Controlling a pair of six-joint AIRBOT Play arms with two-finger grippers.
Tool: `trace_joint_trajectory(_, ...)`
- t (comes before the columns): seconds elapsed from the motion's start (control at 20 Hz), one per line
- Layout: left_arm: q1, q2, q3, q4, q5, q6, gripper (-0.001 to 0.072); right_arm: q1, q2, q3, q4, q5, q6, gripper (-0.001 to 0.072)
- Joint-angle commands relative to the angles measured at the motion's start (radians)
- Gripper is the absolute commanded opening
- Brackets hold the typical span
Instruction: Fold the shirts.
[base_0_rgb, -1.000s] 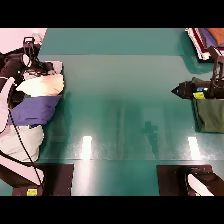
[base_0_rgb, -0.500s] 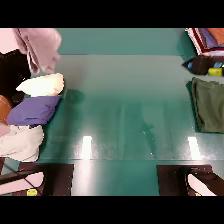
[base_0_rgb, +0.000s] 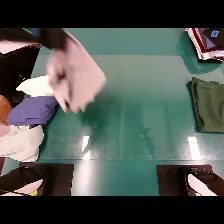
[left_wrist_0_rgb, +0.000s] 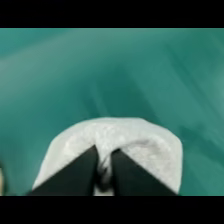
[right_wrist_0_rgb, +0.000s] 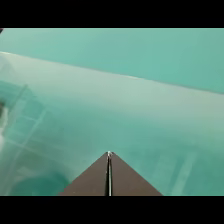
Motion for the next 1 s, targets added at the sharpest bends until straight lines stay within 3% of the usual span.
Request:
trace_joint_trajectory(0.0,-0.199,-0.065,-0.159,-0.047,0.029,-0.015,0.0582,0.001,0.000,0.036,0.000,0.064,-0.004,0.0014)
trace_joint_trajectory(0.2,-0.141,-0.079,-0.196,0.092,-0.061,-0.042,0.0603,0.001,-0.001,0.036,0.000,0.113,-0.004,0.0014)
trace_joint_trajectory(0.3,-0.036,-0.056,-0.220,0.117,-0.134,-0.051,0.0603,0.001,-0.001,0.036,0.000,0.116,-0.004,0.0014)
trace_joint_trajectory(0.4,0.071,-0.006,-0.332,0.089,-0.121,-0.053,0.0603,0.001,-0.001,0.036,0.000,0.121,-0.004,0.0014)
trace_joint_trajectory(0.7,0.285,0.085,-0.853,-0.225,0.114,-0.038,0.0603,0.001,-0.001,0.034,0.000,0.122,-0.004,0.0014)
trace_joint_trajectory(0.95,0.316,0.085,-1.073,-0.439,0.328,0.030,0.0603,0.001,-0.001,0.034,0.000,0.122,-0.004,0.0014)
